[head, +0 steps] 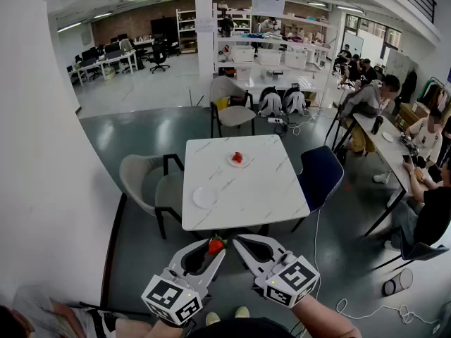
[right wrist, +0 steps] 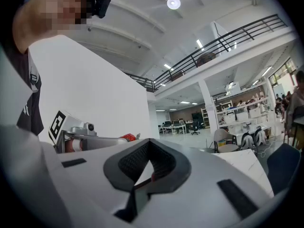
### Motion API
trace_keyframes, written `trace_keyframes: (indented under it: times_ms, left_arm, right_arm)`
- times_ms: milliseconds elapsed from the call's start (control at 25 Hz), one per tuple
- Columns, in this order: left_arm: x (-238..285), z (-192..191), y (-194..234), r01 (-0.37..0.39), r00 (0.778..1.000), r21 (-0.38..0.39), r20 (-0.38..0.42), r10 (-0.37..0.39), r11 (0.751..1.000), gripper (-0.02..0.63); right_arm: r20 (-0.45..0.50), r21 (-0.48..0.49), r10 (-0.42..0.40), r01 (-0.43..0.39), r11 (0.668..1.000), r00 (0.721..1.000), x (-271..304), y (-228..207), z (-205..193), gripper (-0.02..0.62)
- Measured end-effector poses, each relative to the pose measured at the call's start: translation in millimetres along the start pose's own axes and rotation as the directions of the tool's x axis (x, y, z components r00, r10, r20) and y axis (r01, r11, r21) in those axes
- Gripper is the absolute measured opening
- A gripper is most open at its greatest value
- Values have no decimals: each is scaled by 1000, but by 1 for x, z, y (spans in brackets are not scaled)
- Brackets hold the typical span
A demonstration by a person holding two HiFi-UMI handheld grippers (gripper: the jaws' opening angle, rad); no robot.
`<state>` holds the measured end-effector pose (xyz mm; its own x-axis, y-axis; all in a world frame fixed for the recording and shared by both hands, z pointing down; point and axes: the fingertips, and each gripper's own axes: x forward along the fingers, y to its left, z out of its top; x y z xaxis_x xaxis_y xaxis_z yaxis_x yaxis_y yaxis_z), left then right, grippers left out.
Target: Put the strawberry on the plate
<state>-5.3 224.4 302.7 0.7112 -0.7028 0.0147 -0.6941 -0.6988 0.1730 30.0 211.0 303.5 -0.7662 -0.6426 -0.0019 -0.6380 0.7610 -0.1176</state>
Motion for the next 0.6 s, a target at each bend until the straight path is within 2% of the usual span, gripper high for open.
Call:
trace_keyframes:
  times_ms: [600]
  left_arm:
    - [3,2,2,10,1000,-8,-8,-10,1000,137]
  right_arm:
    - [-11,6,0,0,1000,1000,3,0,1,2]
